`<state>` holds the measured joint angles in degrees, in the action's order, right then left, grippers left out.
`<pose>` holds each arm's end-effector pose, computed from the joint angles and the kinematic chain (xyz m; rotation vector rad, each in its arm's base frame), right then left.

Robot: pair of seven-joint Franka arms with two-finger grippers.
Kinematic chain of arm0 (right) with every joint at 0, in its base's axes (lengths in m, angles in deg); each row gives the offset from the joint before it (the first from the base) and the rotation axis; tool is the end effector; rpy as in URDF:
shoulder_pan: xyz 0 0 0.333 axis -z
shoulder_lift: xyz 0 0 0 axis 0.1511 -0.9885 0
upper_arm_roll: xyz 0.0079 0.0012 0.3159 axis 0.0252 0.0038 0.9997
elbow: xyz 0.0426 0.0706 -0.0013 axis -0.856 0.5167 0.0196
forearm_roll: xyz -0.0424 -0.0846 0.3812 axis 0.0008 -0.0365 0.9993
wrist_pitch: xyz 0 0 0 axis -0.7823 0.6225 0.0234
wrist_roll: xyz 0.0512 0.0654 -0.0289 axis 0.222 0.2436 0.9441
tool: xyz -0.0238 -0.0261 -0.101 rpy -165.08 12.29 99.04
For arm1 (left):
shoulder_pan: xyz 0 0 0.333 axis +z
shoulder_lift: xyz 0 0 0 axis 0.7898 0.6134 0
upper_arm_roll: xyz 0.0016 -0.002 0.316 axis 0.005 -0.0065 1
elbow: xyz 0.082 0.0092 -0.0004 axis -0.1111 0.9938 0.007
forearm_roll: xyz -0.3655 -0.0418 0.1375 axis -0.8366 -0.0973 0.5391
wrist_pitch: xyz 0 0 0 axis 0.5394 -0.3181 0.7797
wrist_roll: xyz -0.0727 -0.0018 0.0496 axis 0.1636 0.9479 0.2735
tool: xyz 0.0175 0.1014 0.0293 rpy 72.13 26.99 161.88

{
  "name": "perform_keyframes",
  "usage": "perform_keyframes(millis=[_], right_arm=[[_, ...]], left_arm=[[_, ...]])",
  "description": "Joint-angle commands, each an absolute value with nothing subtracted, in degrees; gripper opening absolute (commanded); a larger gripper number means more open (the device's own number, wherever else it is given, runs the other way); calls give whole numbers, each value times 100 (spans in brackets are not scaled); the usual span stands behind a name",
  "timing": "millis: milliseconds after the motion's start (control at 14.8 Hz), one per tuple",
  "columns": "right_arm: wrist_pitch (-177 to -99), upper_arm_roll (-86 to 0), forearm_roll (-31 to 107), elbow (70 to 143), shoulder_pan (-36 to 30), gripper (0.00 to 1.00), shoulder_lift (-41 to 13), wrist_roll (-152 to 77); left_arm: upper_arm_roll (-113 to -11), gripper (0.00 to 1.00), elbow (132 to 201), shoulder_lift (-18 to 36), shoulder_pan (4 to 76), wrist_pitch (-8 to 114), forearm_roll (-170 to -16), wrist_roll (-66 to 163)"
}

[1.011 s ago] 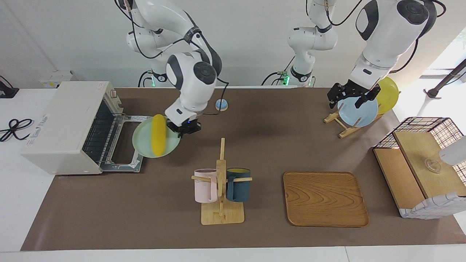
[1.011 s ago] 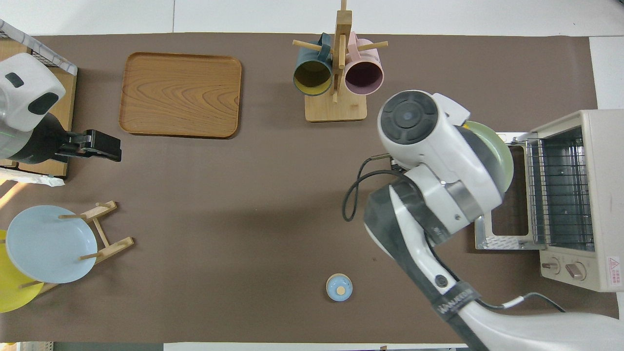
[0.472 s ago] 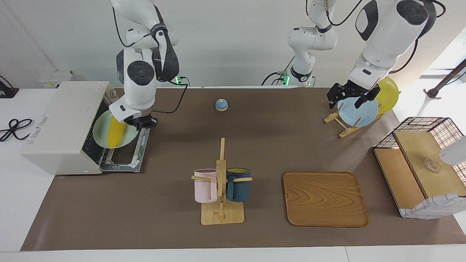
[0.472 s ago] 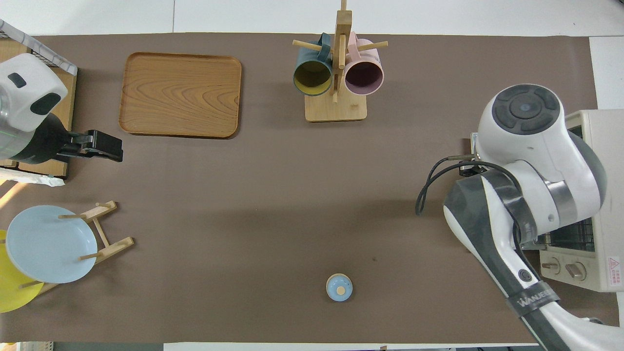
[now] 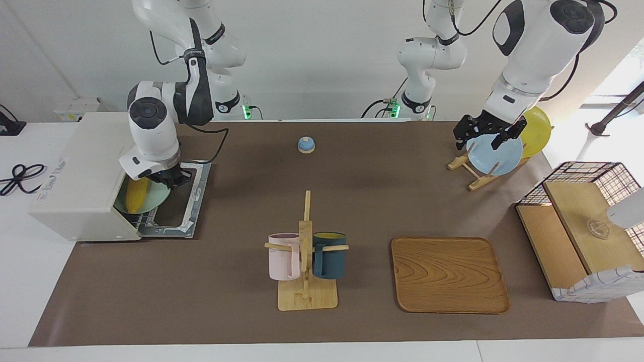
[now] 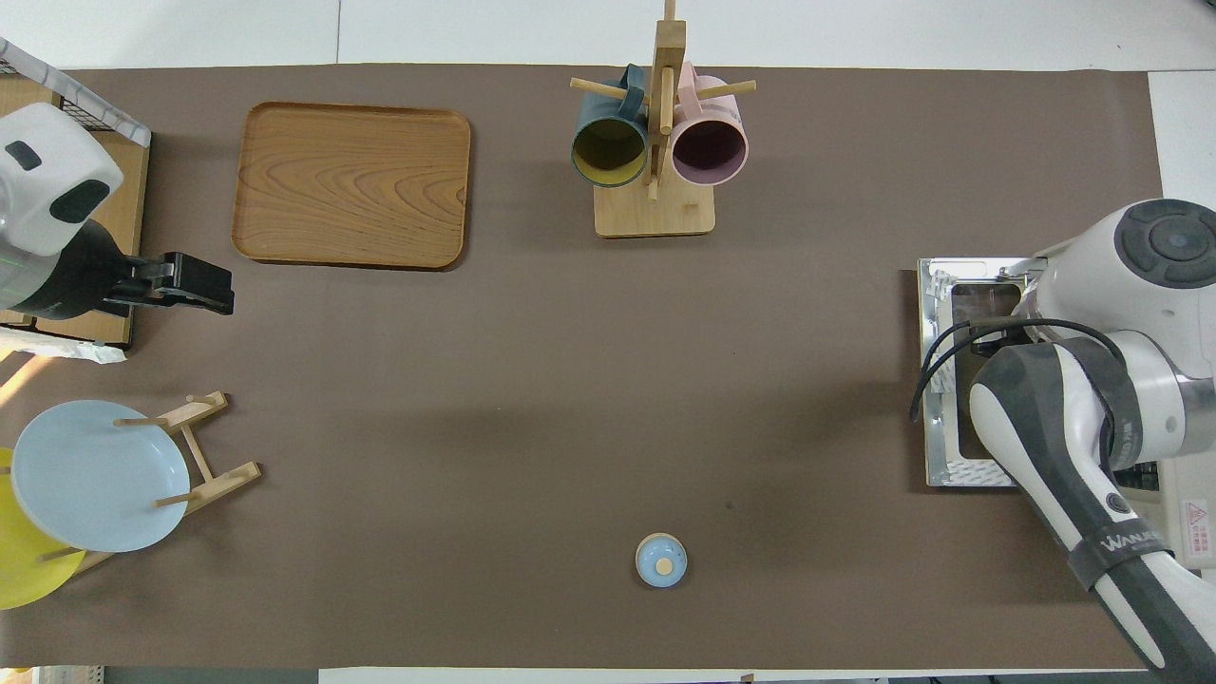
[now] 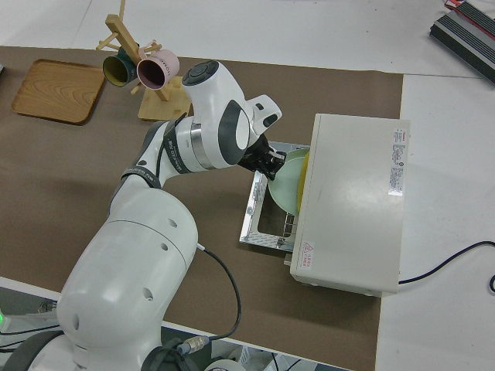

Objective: Put corn in oven
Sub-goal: 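Release the plate inside the oven and withdraw the right gripper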

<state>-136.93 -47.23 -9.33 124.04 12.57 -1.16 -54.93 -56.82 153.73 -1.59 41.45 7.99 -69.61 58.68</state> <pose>0.5349 -0.0250 0.3829 2.8769 -0.0423 -0.1694 0.5437 -0.0883 0.5899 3.1194 -0.0972 -0.0502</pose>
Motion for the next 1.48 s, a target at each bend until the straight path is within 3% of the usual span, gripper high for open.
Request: perform_keyframes(millis=[0,674,1011,1415], right_arm=[[-13832,-4660,-816,12707,1422,0,172,-5064],[-13937,-4651,-816,12707,1606,3,163,-5010],[-13937,-4642,-781,12689,1590,35,146,-5019],[-13438,-4625,-508,12015,1204,36,-3,-5080]], left_arm=[[-5705,100,15377,-223,4224,732,-7009,5917],[-5697,100,15369,-223,4224,732,-7009,5917],[-5697,100,15377,-223,4224,732,-7009,5917],[-5697,100,15369,-223,4224,732,-7009,5917]])
